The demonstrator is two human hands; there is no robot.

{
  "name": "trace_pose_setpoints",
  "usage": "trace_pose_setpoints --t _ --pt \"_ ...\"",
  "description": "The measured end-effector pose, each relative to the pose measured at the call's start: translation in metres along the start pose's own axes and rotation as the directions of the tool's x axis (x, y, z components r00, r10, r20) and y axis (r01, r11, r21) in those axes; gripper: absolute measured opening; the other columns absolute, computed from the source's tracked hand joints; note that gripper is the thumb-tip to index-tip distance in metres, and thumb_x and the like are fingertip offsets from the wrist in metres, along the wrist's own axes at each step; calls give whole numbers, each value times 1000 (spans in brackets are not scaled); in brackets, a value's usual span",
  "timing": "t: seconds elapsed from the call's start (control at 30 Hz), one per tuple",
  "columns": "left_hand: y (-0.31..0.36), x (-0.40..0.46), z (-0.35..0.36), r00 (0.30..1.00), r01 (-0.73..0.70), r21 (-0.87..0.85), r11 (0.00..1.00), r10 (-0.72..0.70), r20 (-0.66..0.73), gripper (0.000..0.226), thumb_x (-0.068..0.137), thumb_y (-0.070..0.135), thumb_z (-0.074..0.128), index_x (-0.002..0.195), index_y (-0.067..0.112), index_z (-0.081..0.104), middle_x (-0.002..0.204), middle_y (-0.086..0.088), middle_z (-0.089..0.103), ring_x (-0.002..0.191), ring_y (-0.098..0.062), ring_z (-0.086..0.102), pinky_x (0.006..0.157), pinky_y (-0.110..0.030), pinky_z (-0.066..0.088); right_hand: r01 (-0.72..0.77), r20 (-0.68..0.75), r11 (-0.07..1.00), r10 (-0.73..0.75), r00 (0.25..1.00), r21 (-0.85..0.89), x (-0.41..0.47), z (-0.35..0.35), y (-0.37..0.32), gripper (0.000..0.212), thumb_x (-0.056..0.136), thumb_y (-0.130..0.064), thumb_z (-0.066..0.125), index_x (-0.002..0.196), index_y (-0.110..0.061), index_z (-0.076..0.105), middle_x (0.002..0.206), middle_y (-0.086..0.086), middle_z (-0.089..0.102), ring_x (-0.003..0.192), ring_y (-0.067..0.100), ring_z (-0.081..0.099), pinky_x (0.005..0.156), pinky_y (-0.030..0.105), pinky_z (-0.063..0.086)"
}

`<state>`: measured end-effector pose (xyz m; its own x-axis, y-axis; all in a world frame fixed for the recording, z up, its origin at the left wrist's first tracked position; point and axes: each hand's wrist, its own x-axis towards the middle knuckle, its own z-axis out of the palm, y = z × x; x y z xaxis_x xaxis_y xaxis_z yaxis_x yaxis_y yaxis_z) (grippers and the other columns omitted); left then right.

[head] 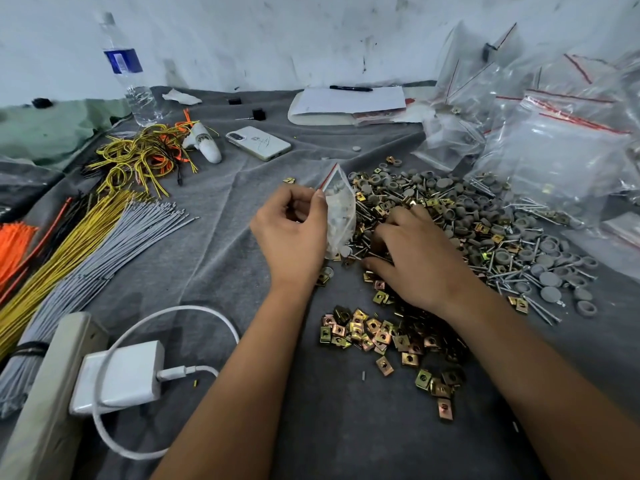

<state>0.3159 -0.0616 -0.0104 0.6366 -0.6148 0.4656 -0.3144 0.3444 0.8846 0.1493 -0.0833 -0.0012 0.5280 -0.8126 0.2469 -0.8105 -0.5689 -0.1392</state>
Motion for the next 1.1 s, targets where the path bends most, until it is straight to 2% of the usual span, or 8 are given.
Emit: trace_pose_setpoints --t 0.1,0.23,0.33,0.43,0.53,0.63,0.97,1.1 --pt "-2 0 1 1000 6 13 1000 -6 6 13 89 8 72 77 11 71 64 4 62 60 -13 56 57 -29 45 23 -83 998 -18 996 55 -3 2 6 31 98 -42 63 113 -16 73 109 1 57 112 22 44 93 39 46" --pt "-1 -1 2 998 -40 45 998 38 46 16 88 9 72 75 18 70 61 14 61 58 -2 53 56 -21 43 -7 -194 941 77 978 338 -1 -1 11 25 92 -34 74 109 -16 79 99 2 66 98 17 57 83 29 44" --pt "-1 -6 3 983 -121 98 988 105 153 13 87 12 73 76 19 70 63 11 62 58 -6 56 55 -24 44 43 -382 834 205 901 550 -2 -9 8 17 89 -23 80 103 -14 81 95 -1 77 84 8 69 79 23 54" --pt "-1 -8 5 953 -225 154 962 184 241 14 87 14 76 75 15 69 64 5 63 59 -14 59 56 -34 49 136 -489 755 265 831 642 -4 -13 5 16 88 -20 81 103 -13 80 94 -7 77 86 1 71 78 16 55" --pt "-2 -8 6 936 -281 172 944 230 267 14 87 13 76 75 14 68 65 4 62 60 -17 60 55 -36 50 199 -501 722 230 834 662 -6 -12 0 15 87 -18 81 102 -15 78 90 -9 75 84 2 72 75 20 58" --pt "-3 -7 6 943 -268 165 949 223 249 13 86 14 75 75 15 69 63 6 61 59 -16 59 55 -35 49 184 -489 775 179 854 605 -5 -8 -3 19 83 -16 85 99 -15 74 84 -12 72 80 -2 70 71 18 57" --pt "3 -3 3 995 -60 91 994 52 84 23 88 12 73 73 29 68 58 19 59 56 -2 54 55 -18 42 132 -491 750 279 826 649 -2 -8 5 16 84 -14 85 89 -11 70 83 -6 72 78 5 70 72 23 59" --pt "4 1 -1 999 18 36 999 -17 -33 17 89 7 72 75 15 71 64 11 62 59 -5 54 58 -18 43 116 -477 815 210 853 567 -3 -7 5 10 87 -15 81 92 -13 72 87 -6 72 81 3 67 75 20 56"
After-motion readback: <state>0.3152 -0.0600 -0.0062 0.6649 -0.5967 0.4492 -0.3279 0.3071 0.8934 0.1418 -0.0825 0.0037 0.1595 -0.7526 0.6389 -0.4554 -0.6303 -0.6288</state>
